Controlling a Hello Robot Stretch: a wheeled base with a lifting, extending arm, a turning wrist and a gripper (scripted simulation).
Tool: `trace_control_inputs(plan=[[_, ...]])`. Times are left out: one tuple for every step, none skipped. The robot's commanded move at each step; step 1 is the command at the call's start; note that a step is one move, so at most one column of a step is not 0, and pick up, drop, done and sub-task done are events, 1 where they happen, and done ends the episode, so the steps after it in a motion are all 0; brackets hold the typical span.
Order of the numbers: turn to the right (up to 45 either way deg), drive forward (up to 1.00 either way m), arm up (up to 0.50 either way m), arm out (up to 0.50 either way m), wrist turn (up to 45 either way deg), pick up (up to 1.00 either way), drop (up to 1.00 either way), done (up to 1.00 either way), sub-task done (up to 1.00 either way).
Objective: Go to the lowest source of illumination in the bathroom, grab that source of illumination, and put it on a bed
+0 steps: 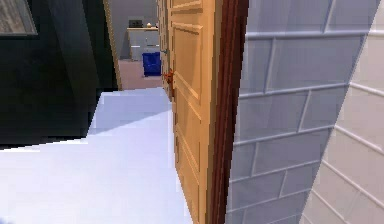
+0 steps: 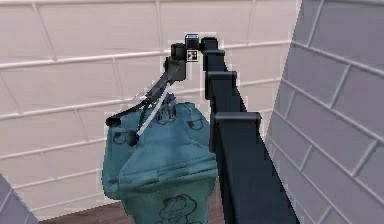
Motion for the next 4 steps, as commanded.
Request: trace_control_inputs(plan=[[0.0,0.0,0.0,0.0,45.0,0.0,0.0,0.0,0.0],[0.0,0.0,0.0,0.0,45.0,0.0,0.0,0.0,0.0],[0.0,0.0,0.0,0.0,18.0,0.0,0.0,0.0,0.0],[0.0,0.0,0.0,0.0,0.0,1.0,0.0,0.0,0.0]])
